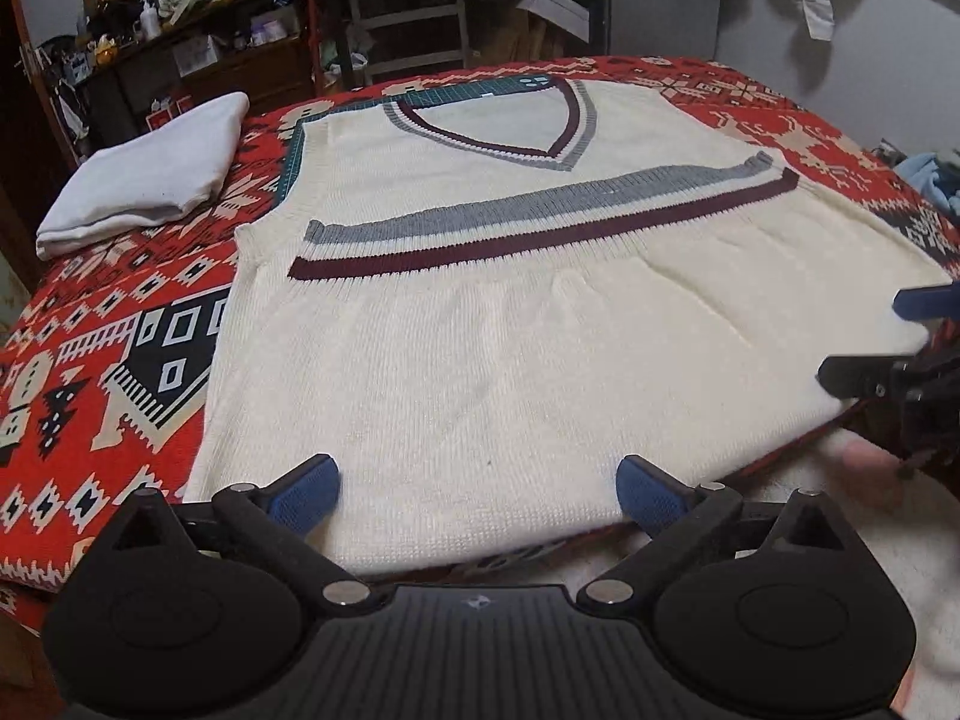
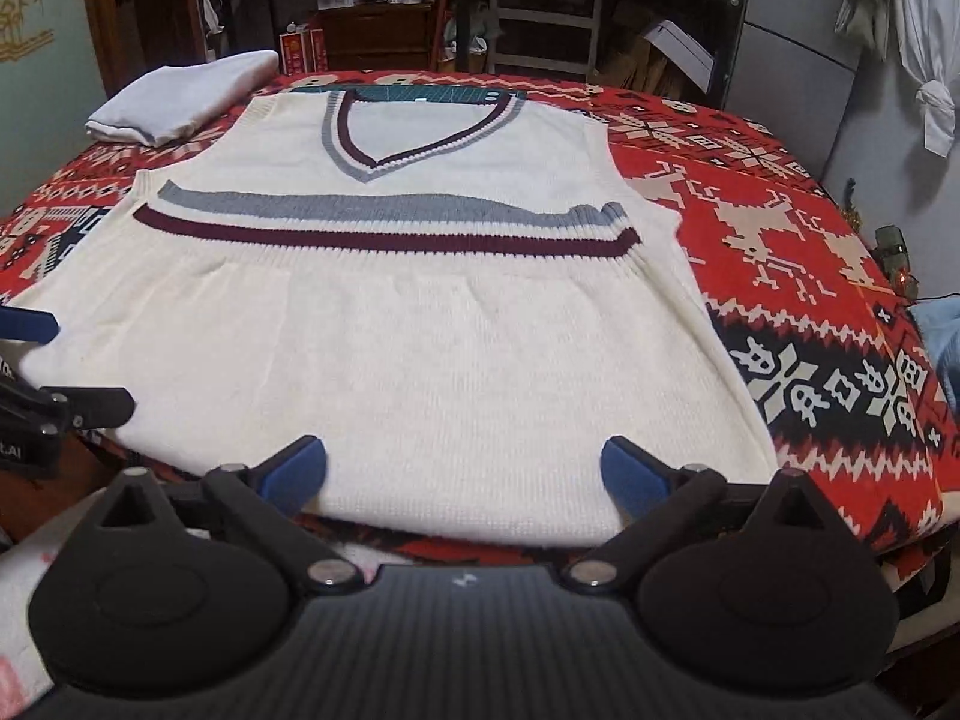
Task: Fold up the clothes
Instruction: 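Move both open tools to the folded bottom edge of the sweater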
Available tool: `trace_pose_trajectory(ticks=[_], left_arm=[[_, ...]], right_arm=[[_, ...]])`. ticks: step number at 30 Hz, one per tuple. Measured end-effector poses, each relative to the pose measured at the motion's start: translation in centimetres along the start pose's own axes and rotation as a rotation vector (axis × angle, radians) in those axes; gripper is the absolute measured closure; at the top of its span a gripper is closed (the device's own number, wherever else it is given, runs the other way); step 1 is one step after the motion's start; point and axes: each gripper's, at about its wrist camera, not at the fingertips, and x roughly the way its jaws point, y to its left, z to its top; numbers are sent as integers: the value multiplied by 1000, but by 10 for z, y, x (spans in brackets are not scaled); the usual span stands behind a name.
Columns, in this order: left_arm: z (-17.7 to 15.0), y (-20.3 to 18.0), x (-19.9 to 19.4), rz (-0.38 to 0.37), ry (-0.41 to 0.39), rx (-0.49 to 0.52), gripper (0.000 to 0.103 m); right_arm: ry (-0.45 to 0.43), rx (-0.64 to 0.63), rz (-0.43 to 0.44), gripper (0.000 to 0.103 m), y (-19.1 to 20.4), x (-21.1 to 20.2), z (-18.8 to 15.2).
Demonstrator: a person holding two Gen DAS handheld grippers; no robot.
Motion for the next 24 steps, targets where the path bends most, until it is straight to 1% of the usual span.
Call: trace_pose_trajectory(ticks=[2, 5, 6, 7, 8, 9, 10, 11, 12, 13, 14, 17, 22, 24], left_arm=[[2, 0, -5, -6, -2, -14, 7], [6, 3, -20, -60, -49, -65, 8], [7, 3, -24, -77, -63, -77, 11], [7, 1, -22, -87, -63, -82, 18], [7, -1, -21, -97, -63, -87, 23], [6, -2, -20, -108, -63, -93, 33], [6, -4, -19, -118, -64, -98, 46], [6, -6, -18, -128, -64, -103, 55], [6, -7, -17, -139, -64, -109, 75], [5, -9, -16, -149, -64, -114, 90], [5, -11, -15, -159, -64, -119, 95], [4, -16, -11, -190, -64, -135, 95], [3, -24, -6, -242, -65, -162, 94], [2, -25, -5, -246, -69, -173, 94]], right_arm=[[4, 11, -4, 3, -1, -3, 2], [-22, 25, 12, 3, 1, -14, 6], [-47, 23, 32, 4, 3, -20, 8], [-72, 15, 51, 8, 7, -25, 9], [-91, 3, 66, 20, 11, -29, 10], [-101, -8, 78, 27, 16, -31, 11], [-103, -18, 88, 44, 21, -31, 13], [-104, -25, 100, 64, 26, -30, 14], [-106, -26, 113, 72, 30, -28, 14], [-104, -27, 129, 81, 34, -26, 14], [-100, -27, 146, 85, 37, -23, 13], [-86, -38, 171, 88, 47, -14, 8], [-82, -53, 172, 89, 49, -12, -3], [-82, -50, 172, 89, 47, -16, -6]])
